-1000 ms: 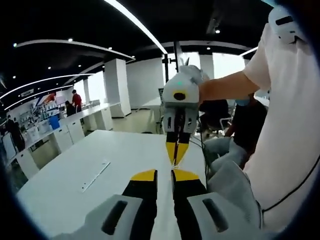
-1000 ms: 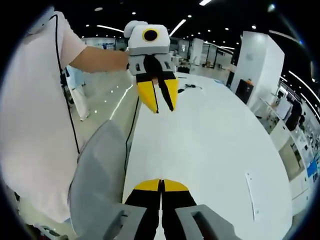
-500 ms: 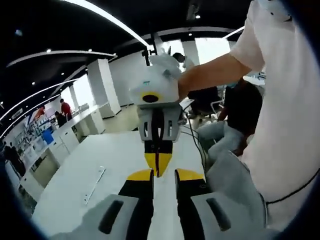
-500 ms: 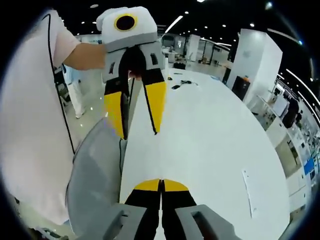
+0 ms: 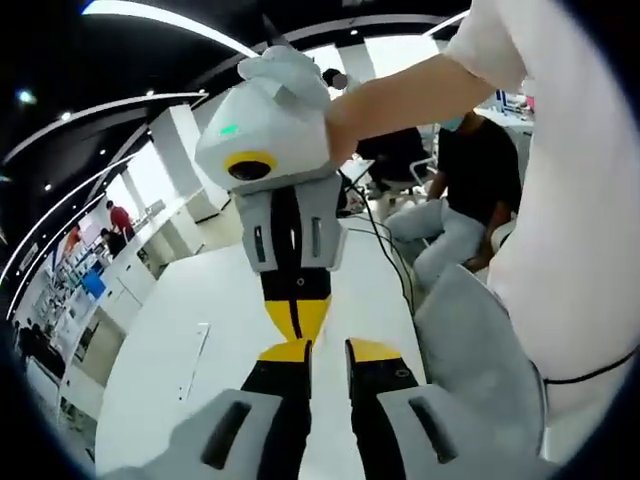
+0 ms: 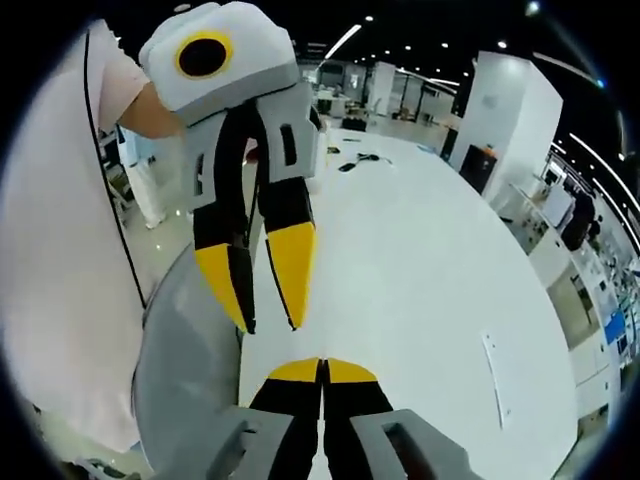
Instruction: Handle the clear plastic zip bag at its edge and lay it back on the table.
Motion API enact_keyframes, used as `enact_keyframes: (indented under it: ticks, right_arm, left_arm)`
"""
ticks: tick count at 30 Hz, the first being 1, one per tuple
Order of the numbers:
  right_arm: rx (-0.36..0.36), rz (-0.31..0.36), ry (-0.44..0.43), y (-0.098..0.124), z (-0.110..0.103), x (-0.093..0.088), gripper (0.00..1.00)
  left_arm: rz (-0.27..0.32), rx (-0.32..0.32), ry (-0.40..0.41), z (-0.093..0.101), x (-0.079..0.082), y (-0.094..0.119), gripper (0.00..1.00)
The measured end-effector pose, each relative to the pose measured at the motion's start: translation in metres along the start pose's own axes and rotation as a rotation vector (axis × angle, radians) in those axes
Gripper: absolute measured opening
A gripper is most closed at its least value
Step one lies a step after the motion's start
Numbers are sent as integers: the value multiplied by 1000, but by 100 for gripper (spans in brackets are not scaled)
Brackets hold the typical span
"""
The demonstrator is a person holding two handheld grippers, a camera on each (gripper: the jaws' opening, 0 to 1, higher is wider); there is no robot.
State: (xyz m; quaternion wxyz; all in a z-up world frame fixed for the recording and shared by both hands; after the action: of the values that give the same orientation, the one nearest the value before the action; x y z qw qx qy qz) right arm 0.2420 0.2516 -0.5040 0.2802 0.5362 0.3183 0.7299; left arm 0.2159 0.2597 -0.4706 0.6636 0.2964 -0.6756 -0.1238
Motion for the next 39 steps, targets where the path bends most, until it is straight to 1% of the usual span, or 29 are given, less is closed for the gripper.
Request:
enact_keyframes:
  ticks: [1,4,10,13,17,19,20,27,35,39]
  right_arm:
    - [1,-3,-1,0,0,0,0]
    - [3,-9,-7,-1,-1,0,0]
    - [4,-21,-15,-1,-1,0,0]
    - [5,-28,-21,-2,-2,0,0]
    - [6,-36,-28,-3,-2,1,0]
    - [6,-34,-32,-3,-2,1,0]
    - [6,-35,-36,-3,-2,1,0]
    - [-5,-44,-50,-3,0,0,0]
    - [-42,-62,-66,-1,7,-3,0]
    - [-58,-73,-76,0,10,-6,0]
  left_arm:
    - [-16,13,-11,-2,-2,-1,9]
    - [-22,13,-5,-2,-3,-3,9]
    - [-65,31,-13,-6,-9,-8,9]
    - [-86,38,-20,-7,-14,-11,7]
    - [-98,34,-21,-5,-18,-12,3]
    - [-105,28,-23,-4,-21,-13,0]
    - [-109,22,-35,-2,-23,-14,0]
    - [-121,1,-31,4,-26,-14,0]
    - [-120,-60,-1,19,-26,-13,0]
    - [-118,-76,9,25,-27,-13,0]
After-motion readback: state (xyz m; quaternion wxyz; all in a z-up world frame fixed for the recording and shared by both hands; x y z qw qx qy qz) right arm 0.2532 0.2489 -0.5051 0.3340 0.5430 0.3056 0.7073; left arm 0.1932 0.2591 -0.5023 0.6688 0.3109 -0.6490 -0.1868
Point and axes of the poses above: the point that each gripper's makers call its tool centre point, and the gripper's own axes: y roughly backward along the fingers, z roughly to its right, x roughly out of its top, the point moved 1 cm from there along y, roughly backward along the fingers, and after that the axes turned 13 degrees about y, right-handed, at the moved point
